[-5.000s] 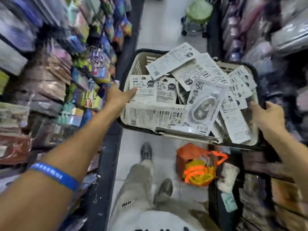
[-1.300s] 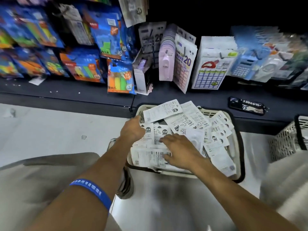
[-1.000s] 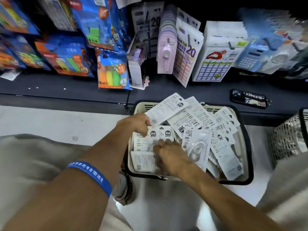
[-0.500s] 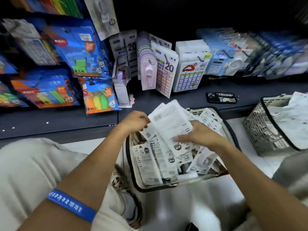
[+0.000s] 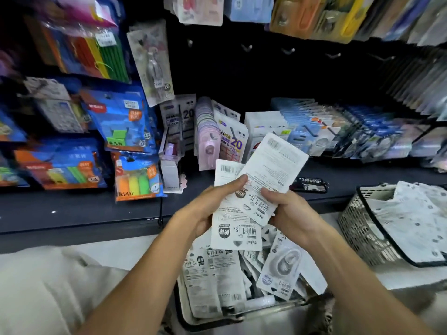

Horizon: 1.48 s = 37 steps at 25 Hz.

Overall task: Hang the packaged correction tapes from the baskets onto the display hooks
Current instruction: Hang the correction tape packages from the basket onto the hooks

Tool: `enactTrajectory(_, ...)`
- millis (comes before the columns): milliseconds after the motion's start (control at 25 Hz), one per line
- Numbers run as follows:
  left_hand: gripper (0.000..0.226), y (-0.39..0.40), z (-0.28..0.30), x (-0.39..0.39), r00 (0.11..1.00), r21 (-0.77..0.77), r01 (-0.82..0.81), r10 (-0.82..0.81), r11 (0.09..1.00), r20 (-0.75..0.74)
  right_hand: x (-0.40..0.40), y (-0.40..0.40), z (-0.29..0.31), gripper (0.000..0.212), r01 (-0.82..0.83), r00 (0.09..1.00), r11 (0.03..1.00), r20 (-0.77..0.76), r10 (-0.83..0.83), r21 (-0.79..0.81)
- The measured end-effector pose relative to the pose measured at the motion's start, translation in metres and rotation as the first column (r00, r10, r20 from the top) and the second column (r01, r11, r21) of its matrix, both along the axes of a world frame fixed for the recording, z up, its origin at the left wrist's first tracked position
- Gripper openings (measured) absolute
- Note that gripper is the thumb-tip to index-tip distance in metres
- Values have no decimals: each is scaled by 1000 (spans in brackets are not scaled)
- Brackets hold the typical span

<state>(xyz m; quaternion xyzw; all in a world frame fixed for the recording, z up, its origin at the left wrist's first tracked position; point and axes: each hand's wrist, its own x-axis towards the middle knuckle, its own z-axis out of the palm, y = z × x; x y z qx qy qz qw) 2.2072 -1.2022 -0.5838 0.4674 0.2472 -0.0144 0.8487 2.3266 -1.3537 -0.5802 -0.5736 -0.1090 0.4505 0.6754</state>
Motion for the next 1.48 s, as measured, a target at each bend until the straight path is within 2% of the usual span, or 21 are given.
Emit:
enactTrajectory(120,47,-4,2,1,1000,67,15,-16,998,20,6,-4,4,33,-205,960,972,169,222,-116)
enactTrajectory(240,43,-10,3,2,999,115,27,-31,993,33,19,-10,14,37,-417,865,887,211,455,-199)
enactTrajectory(360,42,-16,1,7,997,142,-52,44,989,56,25,-11,18,43,-474,793,825,259,552,-307)
enactTrajectory(480,27,-12,5,7,991,347,-129,106,929,84,28,-9,19,54,-336,826,898,370,426,-284)
enactTrajectory(520,29,-7,6,8,994,453,-105,80,885,74,32,-8,19,57,-204,883,966,396,251,-156)
enactTrajectory(600,32,1,9,6,1000,558,-25,12,830,26,40,-5,21,47,35,923,995,379,-68,94)
enactTrajectory(640,32,2,9,5,1000,501,6,-16,865,14,42,-2,21,37,54,906,992,412,-97,115)
enactTrajectory(760,34,-6,7,3,998,173,-11,1,985,58,30,8,12,31,-85,859,996,507,73,1)
enactTrajectory(840,47,-7,3,5,992,258,-121,109,959,62,20,14,2,38,-14,799,998,599,45,-57)
enactTrajectory(880,55,-5,1,5,983,413,-181,168,892,67,19,14,0,41,75,774,991,633,10,-107)
enactTrajectory(920,60,-3,-1,5,978,600,-206,188,773,93,23,12,-1,45,116,821,980,571,-2,-163)
enactTrajectory(1000,56,-1,-1,3,986,903,-157,13,400,166,33,8,2,75,-55,995,969,71,74,-241)
enactTrajectory(1040,55,-3,-1,3,974,968,-153,-135,200,182,36,3,3,84,-171,980,961,-135,144,-219)
enactTrajectory(1120,60,-8,-2,3,925,963,-258,-307,-80,223,38,-3,-3,72,-239,951,963,-229,207,-125)
enactTrajectory(1240,81,-5,-4,2,934,896,-326,-251,-302,255,25,0,-17,61,-203,963,979,-187,195,-26)
enactTrajectory(1280,88,-6,-4,1,953,905,-289,-186,-312,240,22,2,-21,55,-170,965,985,-198,171,20)
enactTrajectory(1320,92,-8,-6,-1,972,949,-235,-67,-208,226,19,4,-24,49,-118,969,990,-211,131,72)
enactTrajectory(1360,91,-11,-7,-2,968,971,-235,102,37,230,15,7,-23,46,-52,975,993,-211,73,103)
enactTrajectory(1400,86,-12,-6,-2,925,865,-331,311,376,218,12,11,-23,49,6,982,993,-187,17,122)
enactTrajectory(1440,75,-12,-3,-2,863,596,-464,485,655,139,8,14,-25,55,40,988,990,-153,-19,136)
enactTrajectory(1480,60,-9,-5,-4,837,277,-536,545,797,51,3,17,-27,63,45,995,990,-99,-32,135)
